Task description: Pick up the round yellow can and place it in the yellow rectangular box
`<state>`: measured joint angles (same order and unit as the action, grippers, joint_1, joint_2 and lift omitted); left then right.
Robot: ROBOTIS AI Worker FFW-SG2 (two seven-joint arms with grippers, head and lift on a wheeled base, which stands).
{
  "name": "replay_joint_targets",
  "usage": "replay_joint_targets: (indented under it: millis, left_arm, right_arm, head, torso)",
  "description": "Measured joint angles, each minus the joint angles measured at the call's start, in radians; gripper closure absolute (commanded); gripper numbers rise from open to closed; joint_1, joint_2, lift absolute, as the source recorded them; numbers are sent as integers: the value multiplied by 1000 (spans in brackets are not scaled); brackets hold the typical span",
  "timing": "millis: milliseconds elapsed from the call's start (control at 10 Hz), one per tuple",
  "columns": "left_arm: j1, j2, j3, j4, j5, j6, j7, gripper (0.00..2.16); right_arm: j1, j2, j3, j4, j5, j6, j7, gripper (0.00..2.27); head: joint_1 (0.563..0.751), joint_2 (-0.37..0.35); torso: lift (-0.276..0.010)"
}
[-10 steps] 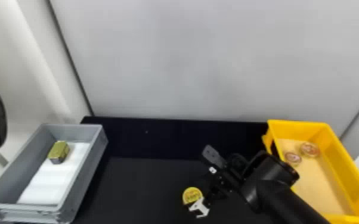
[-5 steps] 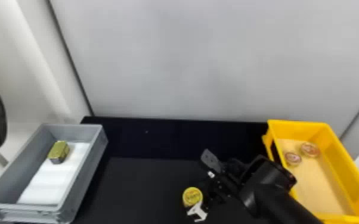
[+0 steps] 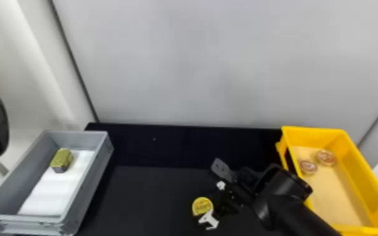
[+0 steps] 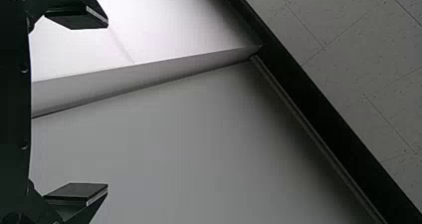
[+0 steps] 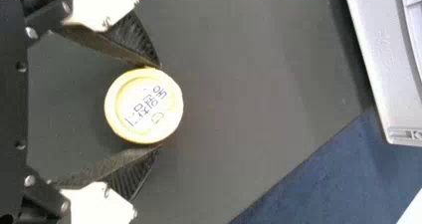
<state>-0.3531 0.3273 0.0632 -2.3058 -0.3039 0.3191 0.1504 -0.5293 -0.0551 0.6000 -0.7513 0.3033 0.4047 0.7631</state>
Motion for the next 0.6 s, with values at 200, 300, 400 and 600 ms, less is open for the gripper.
replay_joint_targets:
  millis: [200,300,400,600]
  left_arm:
    - [7,0,8,-3,0,1,0,116]
    - [13,1,12,-6,1,3,-1,116]
    - [19,2,16,-10,1,7,-2,116]
    - [35,6,24,-21,3,18,-4,116]
  right_arm:
    - [12,-9,-12,-41,9,18,6,653]
    - [25,-18,-23,-80,16,42,20,655]
    - [45,-32,-40,-137,30,77,42,656]
    - [120,-72,-110,-342,95,195,110,656]
  head:
    - [663,54]
    - [663,54]
    - [663,54]
    - [663,54]
  torso:
    - [-10]
    - [-10]
    - [-10]
    - [-10]
